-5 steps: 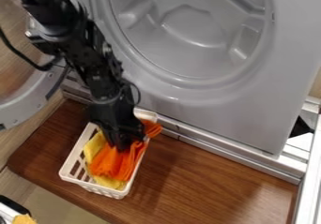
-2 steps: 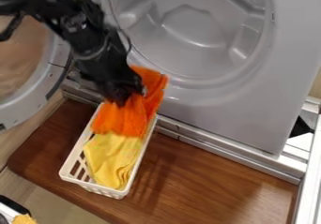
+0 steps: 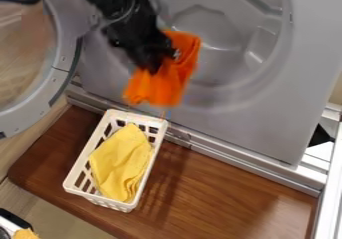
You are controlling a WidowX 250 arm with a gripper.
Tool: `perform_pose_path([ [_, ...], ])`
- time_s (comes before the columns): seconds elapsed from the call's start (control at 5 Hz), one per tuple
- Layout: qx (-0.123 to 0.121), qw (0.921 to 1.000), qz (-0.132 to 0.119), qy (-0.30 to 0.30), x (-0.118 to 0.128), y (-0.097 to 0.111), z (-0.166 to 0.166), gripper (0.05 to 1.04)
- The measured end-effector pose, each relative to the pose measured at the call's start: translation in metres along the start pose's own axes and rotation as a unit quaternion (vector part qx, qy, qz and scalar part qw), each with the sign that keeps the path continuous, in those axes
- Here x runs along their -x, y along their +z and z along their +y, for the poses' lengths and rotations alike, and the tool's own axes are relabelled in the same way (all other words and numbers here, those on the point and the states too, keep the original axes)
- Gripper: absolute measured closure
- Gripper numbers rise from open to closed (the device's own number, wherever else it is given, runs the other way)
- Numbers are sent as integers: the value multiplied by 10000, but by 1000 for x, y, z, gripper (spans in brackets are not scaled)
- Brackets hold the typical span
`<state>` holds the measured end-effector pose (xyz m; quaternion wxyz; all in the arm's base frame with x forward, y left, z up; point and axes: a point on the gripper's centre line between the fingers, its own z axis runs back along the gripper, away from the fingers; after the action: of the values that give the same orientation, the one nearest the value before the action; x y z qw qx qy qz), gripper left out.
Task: Take the orange cloth and put it inside the washing machine.
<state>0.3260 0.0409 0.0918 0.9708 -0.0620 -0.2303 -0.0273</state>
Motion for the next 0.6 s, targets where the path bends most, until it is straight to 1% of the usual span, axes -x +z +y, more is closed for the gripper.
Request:
perform_pose_path([
  [0.2, 27, 9999, -28, -128, -23, -15, -6, 1027],
  [0.4, 177, 9996, -82, -187, -39, -37, -12, 1027],
  [0.6, 102, 9987, -29, -489, -52, -62, -24, 1027],
])
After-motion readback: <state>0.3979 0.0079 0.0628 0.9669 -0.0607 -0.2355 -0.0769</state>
